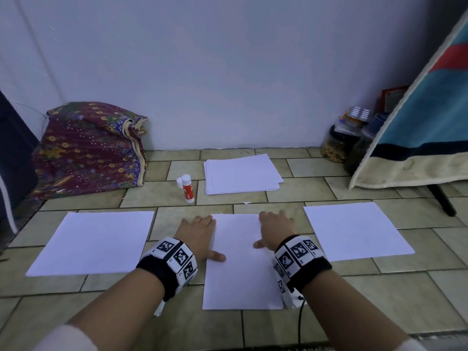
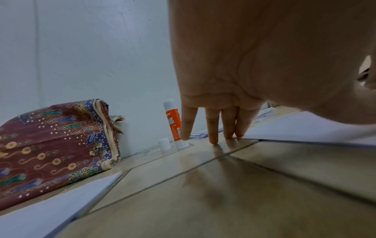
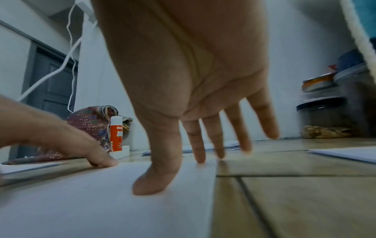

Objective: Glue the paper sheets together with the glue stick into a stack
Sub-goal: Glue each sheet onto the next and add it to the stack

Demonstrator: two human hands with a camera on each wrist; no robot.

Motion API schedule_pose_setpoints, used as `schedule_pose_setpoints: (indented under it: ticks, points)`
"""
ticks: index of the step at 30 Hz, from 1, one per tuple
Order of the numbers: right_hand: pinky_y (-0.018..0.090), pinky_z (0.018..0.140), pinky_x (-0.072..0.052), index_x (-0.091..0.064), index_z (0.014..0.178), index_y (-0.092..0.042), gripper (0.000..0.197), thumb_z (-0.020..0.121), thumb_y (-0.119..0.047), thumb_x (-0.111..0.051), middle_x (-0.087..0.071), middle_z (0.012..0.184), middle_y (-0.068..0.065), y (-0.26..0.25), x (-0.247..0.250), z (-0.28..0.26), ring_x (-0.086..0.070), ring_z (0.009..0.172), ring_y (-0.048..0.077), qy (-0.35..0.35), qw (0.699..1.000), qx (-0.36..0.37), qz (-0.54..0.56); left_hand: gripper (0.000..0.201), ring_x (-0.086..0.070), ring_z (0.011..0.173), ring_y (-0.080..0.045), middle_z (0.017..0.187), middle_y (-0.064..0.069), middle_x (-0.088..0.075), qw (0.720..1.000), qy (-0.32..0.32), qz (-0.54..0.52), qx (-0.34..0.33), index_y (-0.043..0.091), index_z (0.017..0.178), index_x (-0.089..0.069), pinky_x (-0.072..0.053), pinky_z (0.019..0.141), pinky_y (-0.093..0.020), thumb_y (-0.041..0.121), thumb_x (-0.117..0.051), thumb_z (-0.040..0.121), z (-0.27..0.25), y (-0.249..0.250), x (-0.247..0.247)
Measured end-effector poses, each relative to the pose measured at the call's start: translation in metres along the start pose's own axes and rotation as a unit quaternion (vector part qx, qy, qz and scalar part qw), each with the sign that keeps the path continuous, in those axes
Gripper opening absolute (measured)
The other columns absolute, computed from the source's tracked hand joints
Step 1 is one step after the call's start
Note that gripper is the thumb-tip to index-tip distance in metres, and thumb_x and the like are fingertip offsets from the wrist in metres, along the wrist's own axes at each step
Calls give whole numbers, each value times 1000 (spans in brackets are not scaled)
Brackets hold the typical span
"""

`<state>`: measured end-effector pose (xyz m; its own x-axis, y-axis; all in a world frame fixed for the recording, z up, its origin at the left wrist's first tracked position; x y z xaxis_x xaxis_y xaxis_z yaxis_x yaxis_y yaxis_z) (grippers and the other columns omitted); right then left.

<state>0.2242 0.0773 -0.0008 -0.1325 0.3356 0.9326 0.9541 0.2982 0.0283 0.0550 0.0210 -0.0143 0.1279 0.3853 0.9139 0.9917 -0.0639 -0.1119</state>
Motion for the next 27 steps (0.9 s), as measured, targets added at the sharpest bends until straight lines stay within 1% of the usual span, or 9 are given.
schedule_pose_setpoints:
  ticks: [3,6,8,14,17,19,21,24,27]
  points:
    - [39,99,-34,-46,132,-15,51,89,-37,-61,-32,139,12,-14,9,-4,-29,131,28,22,996,-12,-80,66,-38,125,-21,133,-3,-47,998,65,13,14,14,130,-47,-33,100,-37,66,-41,90,-3,5,19]
    - [37,99,-34,-48,132,-12,37,95,-19,-44,-36,138,11,-30,8,-6,-33,128,26,10,997,6,-70,39,-39,123,-23,133,-4,-42,996,93,-12,-7,14,130,-47,-38,98,-36,33,-51,96,-5,16,22]
    - [36,99,-36,-46,133,-10,38,96,-15,-39,-38,137,9,-41,5,-7,-38,126,24,0,999,19,-26,37,-41,120,-22,133,-3,-42,994,85,-41,-52,15,129,-48,-42,95,-35,15,-52,92,-6,25,17]
    - [42,100,-41,-41,136,-9,43,96,-21,-49,-33,140,10,-75,-2,-19,-37,128,28,-26,998,63,14,41,-55,111,-23,121,-5,-57,998,51,-21,-27,14,119,-53,-42,88,-32,39,-60,88,-11,24,21]
    - [49,104,-38,-33,142,-6,51,96,-20,-51,-31,143,11,-91,-6,-24,-35,131,31,-38,995,82,38,69,-34,132,-23,142,-8,-36,997,35,-64,-14,12,136,-35,-40,99,-38,46,-64,84,-6,16,8]
    - [48,108,-34,-21,147,-2,62,96,-19,-51,-26,148,13,-97,-8,-22,-30,136,28,-36,991,114,55,92,-8,147,-21,160,-6,-8,995,-2,-97,-14,8,151,-12,-29,112,-46,48,-62,86,-1,11,-4]
    - [49,112,-28,-8,151,-2,75,95,-21,-54,-15,155,13,-100,-10,-19,-21,142,25,-46,984,156,68,100,11,148,-19,161,-3,11,995,-39,-95,-11,9,153,7,-16,117,-51,50,-57,89,0,8,-12]
    - [51,117,-15,0,153,-6,87,93,-26,-59,-4,160,6,-98,-12,-16,-6,147,19,-62,978,191,63,104,11,148,-16,162,0,12,995,-38,-97,5,10,153,11,-11,117,-53,59,-54,87,1,6,-20]
    - [50,118,-11,-1,153,-12,84,93,-28,-58,-3,161,2,-86,-13,-14,-11,147,19,-64,976,194,70,102,6,149,-15,162,-2,10,996,-37,-80,8,8,153,9,-12,117,-52,62,-49,89,-2,6,-19]
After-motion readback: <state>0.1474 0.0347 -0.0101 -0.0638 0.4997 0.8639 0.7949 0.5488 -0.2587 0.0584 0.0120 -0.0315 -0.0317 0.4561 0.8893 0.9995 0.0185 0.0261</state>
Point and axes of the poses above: each hand's wrist, its own z-axis towards the middle knuckle, its own x-axis out of the back of the hand, y = z × x, the point moved 5 cm from there along z, towards the middle knuckle
